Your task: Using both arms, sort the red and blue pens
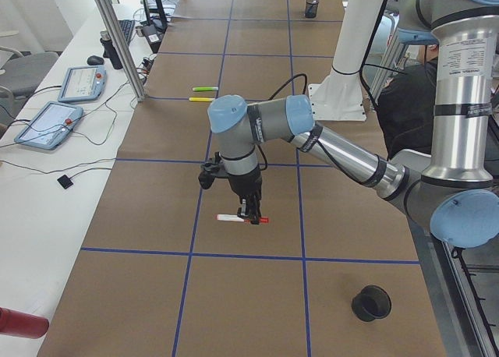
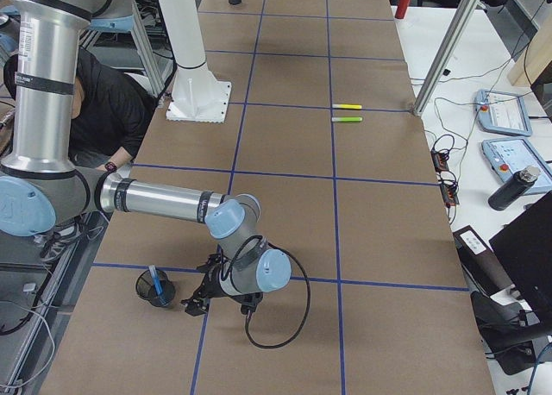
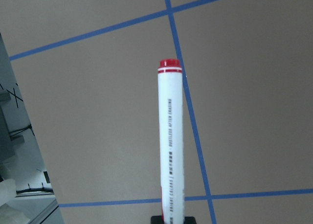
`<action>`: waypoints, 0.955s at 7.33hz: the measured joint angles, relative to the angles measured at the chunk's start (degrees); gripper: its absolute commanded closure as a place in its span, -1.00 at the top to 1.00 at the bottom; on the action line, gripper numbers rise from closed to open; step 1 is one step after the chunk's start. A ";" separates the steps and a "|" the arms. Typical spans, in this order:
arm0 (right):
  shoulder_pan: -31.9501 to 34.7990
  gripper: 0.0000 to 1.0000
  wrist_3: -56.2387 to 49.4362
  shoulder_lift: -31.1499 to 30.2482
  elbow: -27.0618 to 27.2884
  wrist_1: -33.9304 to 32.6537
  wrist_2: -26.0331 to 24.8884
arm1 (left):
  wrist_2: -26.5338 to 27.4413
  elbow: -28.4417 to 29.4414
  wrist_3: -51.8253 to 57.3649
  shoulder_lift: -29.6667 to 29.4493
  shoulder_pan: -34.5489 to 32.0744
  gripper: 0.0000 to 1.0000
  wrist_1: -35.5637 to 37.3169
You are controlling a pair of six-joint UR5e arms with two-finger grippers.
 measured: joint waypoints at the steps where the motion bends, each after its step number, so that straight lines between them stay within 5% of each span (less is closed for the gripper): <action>1: 0.05 0.98 2.00 1.80 0.03 3.46 0.05 | 0.08 0.48 2.21 3.88 -2.25 -1.00 0.21; 4: -0.03 0.98 5.09 3.90 2.62 9.55 0.65 | 2.71 1.17 4.90 15.95 -9.84 -1.00 1.08; 7: -0.76 0.98 7.12 4.15 3.53 15.63 1.83 | 3.19 7.67 5.31 21.70 -14.78 -1.00 6.93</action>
